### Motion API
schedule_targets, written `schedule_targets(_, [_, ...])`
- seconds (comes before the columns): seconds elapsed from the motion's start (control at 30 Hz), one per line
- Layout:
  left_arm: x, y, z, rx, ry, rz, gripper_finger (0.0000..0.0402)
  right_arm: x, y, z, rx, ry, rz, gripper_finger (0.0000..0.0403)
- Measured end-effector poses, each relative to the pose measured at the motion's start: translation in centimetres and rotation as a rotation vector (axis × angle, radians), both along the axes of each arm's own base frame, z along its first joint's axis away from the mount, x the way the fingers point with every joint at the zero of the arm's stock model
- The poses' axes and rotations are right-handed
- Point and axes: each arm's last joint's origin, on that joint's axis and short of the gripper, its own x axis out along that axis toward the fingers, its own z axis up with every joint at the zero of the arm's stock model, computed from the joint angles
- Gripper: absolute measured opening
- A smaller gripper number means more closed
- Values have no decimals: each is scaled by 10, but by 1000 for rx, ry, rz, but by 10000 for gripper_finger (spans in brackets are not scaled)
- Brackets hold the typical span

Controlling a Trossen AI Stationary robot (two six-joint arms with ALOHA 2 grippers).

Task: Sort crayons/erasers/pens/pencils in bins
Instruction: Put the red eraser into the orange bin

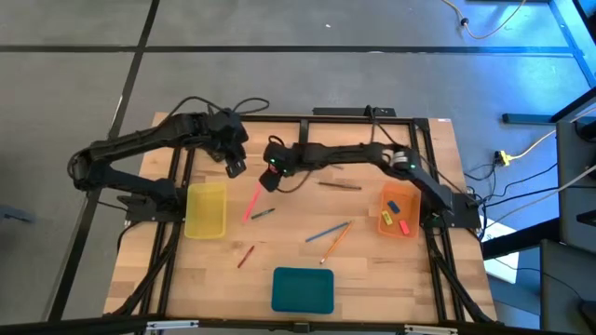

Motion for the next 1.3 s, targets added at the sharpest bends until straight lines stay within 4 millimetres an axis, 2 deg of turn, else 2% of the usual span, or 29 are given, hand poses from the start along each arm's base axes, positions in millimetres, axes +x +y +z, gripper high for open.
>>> schedule_targets(0.13, [0,0,0,7,-6,-6,135,8,-17,-12,41,73,-9,265])
schedule_targets(0.23, [0,1,1,57,10,-29,135,14,-20,-27,56,102,26,264])
schedule_targets(0.3, [2,3,0,95,24,-29,135,17,-20,-31,61,105,27,259])
schedule_targets(0.4, [3,4,0,103,18,-29,135,17,-20,-38,73,138,24,237])
schedule_targets(0.53, [6,5,3,125,-18,-33,135,14,-19,-44,72,182,20,181])
schedule_targets(0.8, [3,18,5,144,-46,1,135,9,-26,-39,144,188,33,29])
schedule_targets(0.9, [1,21,4,138,-47,27,135,6,-29,-30,151,178,57,6])
schedule_targets(1.03, [-1,20,3,84,-42,83,135,-3,-30,-13,163,214,88,11])
schedule_targets(1.13, [-4,16,0,39,-17,121,135,-11,-28,17,141,196,136,7])
schedule_targets(1.3, [-1,14,1,27,-45,146,135,-36,-22,72,117,215,232,5])
